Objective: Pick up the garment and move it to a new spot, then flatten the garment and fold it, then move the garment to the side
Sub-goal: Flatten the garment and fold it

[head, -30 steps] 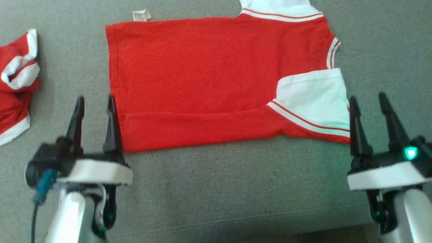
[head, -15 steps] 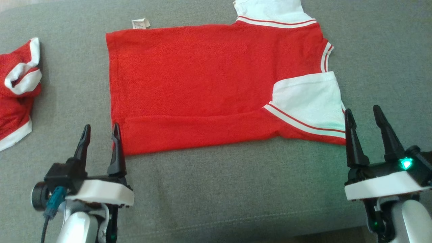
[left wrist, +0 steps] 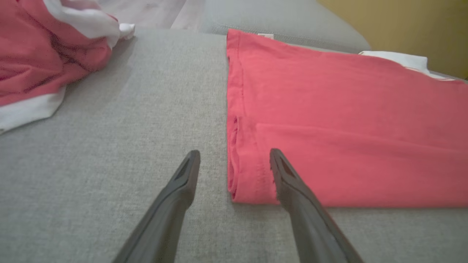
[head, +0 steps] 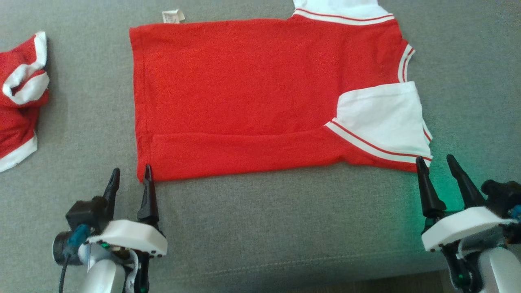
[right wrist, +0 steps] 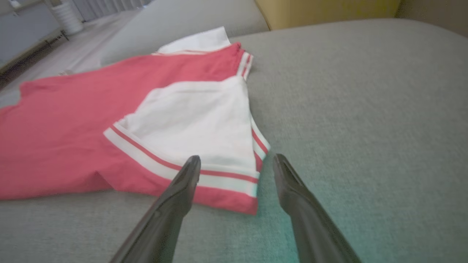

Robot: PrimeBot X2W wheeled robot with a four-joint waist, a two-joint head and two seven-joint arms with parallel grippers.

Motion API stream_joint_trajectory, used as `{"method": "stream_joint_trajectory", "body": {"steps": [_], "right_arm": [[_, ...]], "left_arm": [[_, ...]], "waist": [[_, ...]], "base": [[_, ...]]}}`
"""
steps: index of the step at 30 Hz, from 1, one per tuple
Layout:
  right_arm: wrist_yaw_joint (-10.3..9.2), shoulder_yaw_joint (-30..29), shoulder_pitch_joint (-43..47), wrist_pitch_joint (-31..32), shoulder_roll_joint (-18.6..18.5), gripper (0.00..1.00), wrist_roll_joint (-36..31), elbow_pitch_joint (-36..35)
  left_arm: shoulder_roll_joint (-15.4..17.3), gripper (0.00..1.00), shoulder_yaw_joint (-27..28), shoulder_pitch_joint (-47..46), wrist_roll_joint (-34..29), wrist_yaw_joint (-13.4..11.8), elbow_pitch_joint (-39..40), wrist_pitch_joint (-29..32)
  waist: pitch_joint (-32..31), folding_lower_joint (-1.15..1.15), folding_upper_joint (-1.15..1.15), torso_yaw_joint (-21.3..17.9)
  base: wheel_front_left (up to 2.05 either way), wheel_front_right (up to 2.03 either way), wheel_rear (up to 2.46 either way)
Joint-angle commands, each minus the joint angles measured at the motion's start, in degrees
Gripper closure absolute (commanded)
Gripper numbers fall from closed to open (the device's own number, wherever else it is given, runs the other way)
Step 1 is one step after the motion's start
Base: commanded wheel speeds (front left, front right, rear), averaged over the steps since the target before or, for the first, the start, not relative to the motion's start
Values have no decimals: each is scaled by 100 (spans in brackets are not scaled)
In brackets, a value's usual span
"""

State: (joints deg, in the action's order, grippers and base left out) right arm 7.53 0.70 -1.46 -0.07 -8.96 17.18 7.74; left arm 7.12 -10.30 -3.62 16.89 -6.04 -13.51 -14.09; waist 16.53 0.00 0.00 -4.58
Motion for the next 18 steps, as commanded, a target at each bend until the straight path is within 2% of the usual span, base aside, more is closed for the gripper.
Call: {"method": "stream_joint_trajectory", "body": {"steps": [1,11,12,13,14,15,18], "right_arm": [[-4,59,-90,16,-138,0,44,-139],[-4,85,-567,538,-198,0,245,488],[-4,116,-588,607,-197,0,265,532],[-4,137,-609,651,-190,21,288,558],[-4,155,-626,684,-189,64,312,580],[-4,174,-633,733,-183,100,351,607],[-4,190,-633,761,-184,100,412,585]], "left_arm": [[35,0,192,-224,27,8,129,-10],[58,0,94,-523,335,277,-374,491],[72,36,62,-535,343,310,-398,555],[94,79,22,-547,332,338,-412,613],[109,100,-13,-554,324,360,-412,660],[118,100,-38,-559,320,372,-402,693],[148,100,-81,-561,306,383,-321,725]], "waist": [[54,0,0,20],[378,0,0,39],[386,0,0,42],[394,0,0,45],[401,0,0,50],[404,0,0,56],[405,0,0,77]], "base": [[0,0,0],[0,0,0],[0,0,0],[0,0,0],[0,0,0],[0,0,0],[0,0,0]]}}
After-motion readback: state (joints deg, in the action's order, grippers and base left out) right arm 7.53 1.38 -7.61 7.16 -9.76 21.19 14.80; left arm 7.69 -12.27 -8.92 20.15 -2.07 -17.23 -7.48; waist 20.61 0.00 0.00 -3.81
